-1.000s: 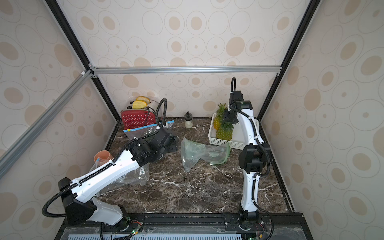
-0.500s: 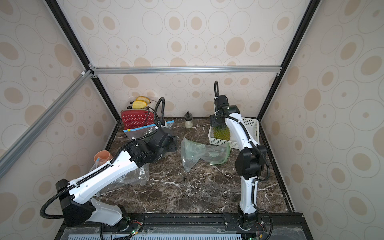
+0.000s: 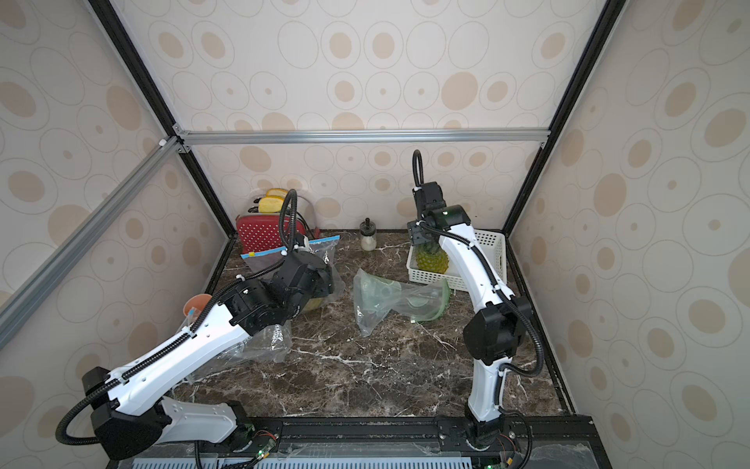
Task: Open the zip-top bag and take out the pineapple
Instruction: Place the pineapple in the basket.
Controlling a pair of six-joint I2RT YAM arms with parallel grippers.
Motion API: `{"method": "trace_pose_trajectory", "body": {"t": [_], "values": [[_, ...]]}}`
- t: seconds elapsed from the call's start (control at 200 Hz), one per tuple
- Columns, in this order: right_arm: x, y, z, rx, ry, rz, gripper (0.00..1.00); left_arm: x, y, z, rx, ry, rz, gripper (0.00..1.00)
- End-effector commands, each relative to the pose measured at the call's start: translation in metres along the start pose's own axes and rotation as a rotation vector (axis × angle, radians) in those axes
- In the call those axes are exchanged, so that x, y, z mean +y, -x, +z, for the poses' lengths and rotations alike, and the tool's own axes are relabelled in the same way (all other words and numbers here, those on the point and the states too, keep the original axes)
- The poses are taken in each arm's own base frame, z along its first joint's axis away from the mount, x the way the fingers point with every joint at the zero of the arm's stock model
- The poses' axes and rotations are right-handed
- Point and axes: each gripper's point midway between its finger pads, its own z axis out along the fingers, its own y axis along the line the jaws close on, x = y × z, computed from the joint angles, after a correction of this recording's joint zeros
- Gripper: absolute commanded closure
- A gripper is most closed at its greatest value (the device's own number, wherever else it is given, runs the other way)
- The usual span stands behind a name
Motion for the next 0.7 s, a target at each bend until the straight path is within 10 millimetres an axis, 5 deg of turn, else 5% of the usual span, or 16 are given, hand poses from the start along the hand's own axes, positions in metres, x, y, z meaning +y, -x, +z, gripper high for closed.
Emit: {"method": "trace_pose_trajectory", "body": {"t": [0.0,0.361,0.696], "values": [[0.013,-0.007,0.024,0.032,0.027,0.014,0.23,0.013,0.006,-0.006,-0.025,0.036,-0.024,0.25],[0.019,0.008,0.017,0.007,0.070,0.003,0.23,0.015,0.011,-0.001,-0.014,0.028,-0.041,0.25],[0.072,0.023,-0.054,-0.123,0.278,-0.086,0.23,0.070,0.036,0.035,0.089,0.035,-0.336,0.24]]}}
